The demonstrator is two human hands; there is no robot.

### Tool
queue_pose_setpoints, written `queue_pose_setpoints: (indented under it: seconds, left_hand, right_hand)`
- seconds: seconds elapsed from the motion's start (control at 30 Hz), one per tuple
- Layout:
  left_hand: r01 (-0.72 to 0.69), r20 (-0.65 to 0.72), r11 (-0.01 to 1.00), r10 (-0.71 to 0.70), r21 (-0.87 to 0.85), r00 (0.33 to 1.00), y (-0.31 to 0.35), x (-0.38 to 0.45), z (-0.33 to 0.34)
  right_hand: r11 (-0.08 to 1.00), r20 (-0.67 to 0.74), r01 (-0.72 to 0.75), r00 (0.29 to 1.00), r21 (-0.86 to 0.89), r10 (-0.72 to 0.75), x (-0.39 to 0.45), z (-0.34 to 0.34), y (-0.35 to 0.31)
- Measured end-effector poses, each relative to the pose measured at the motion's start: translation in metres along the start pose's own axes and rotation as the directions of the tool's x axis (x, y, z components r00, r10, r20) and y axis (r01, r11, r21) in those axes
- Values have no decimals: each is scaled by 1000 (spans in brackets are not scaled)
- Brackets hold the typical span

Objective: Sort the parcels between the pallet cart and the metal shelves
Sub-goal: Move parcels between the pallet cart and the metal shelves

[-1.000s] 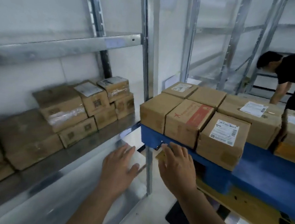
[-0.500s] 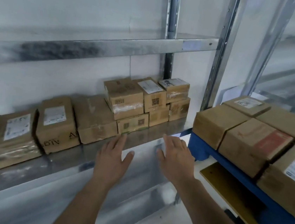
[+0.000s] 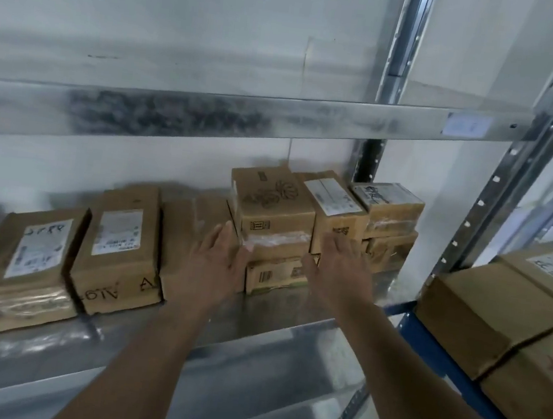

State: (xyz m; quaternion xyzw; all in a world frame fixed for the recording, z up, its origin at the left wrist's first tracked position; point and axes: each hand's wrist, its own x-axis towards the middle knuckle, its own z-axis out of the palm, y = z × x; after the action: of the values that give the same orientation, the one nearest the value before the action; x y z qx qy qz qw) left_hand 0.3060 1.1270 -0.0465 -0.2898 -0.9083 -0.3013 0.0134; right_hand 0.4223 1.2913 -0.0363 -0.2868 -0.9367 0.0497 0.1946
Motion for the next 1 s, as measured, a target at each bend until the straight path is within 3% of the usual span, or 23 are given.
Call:
queue_pose_setpoints:
  seconds: [0.23,0.47,0.6,0.7,0.83,0.9,1.0]
  left_hand:
    - [34,39,999,-34,13,999,9,65,-4]
    - [197,184,957,-159,-215,970,13,90,3]
    - [227,185,862,-159,-452,970,8,79,6]
    - [158,156,814,-84,-558,984,6,63,5]
    - [130,144,735,-44,-665,989,8,37,-1]
    - [99,109,713,-33,-694,994,9,20,-4]
    - [19,47,691,22,-722,999,9,-10,-5]
  right_hand:
    - [996,-34,-14,999,-92,11,73,7,-4]
    - [996,-22,-17,1000,-85,15,97,15,-6]
    - [1000,-58,5,998,16,-4,89,11,-6]
    - [988,-79,34,997,149,-22,74,8,-3]
    - [875,45,-67,998,479,52,51,4,-3]
    - [815,97,-88,995,572,39,38,-1,-3]
    - [768,61,-26,998,639,-17,14,-7,-3]
